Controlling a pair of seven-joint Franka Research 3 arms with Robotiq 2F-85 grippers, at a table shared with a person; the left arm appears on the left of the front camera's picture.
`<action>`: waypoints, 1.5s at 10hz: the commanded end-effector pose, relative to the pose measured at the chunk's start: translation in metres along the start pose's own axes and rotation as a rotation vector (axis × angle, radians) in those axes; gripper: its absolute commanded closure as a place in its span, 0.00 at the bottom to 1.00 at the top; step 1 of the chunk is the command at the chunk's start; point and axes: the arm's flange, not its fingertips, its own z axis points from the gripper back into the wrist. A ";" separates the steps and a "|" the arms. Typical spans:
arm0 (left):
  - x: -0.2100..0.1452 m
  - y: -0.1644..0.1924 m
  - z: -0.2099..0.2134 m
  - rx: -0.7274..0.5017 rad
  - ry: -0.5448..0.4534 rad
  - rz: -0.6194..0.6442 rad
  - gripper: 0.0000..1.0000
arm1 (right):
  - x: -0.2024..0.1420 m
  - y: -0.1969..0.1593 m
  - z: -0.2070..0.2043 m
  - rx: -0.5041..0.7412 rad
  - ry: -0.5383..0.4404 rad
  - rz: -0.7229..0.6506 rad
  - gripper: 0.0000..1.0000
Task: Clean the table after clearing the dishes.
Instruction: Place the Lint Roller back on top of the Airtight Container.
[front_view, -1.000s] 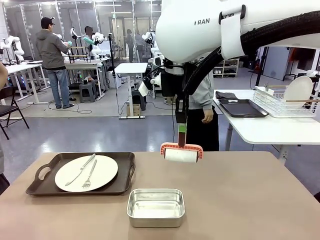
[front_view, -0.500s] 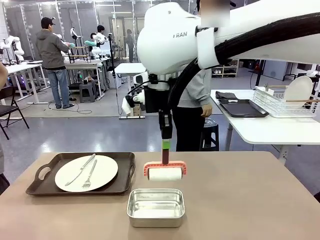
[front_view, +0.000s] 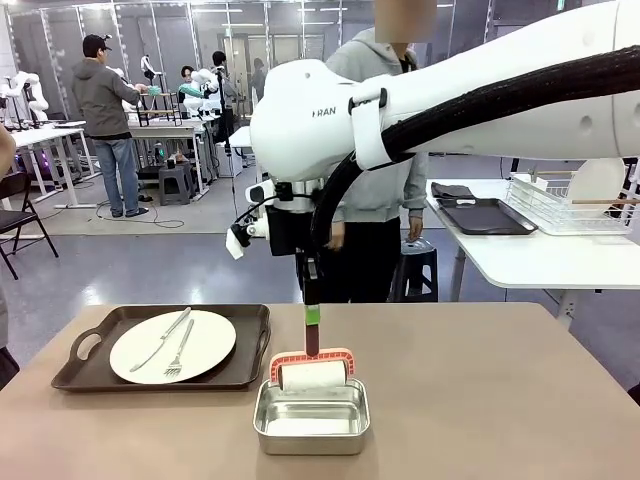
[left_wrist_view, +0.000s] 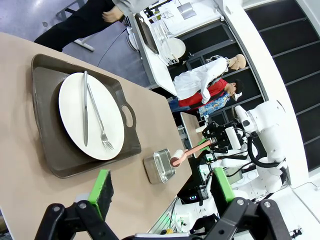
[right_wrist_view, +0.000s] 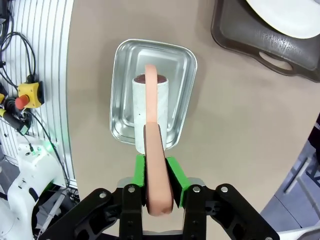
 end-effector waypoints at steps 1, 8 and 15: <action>-0.002 -0.002 0.003 -0.004 0.001 0.000 0.00 | 0.001 0.002 0.003 0.000 -0.017 -0.022 0.77; -0.002 -0.002 0.003 -0.004 0.001 0.000 0.00 | 0.002 -0.017 -0.042 0.032 -0.009 -0.095 0.77; -0.002 -0.002 0.003 -0.004 0.001 0.000 0.00 | -0.006 -0.038 -0.063 0.019 -0.030 -0.099 0.77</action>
